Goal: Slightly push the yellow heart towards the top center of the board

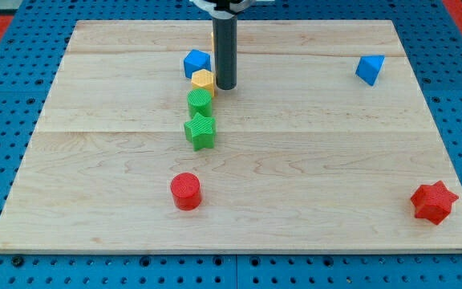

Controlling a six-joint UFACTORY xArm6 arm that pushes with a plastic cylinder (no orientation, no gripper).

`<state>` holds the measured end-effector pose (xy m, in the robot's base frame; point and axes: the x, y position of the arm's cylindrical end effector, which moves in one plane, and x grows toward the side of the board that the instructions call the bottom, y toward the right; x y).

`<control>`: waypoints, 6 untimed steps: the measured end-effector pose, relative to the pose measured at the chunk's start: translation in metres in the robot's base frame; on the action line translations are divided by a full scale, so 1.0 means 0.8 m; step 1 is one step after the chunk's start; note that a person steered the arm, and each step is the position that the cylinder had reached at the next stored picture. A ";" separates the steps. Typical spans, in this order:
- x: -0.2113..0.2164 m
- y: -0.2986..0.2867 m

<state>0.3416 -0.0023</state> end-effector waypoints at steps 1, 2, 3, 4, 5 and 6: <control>-0.058 0.020; -0.107 0.024; -0.111 -0.035; -0.124 -0.098; -0.108 -0.112; -0.069 -0.156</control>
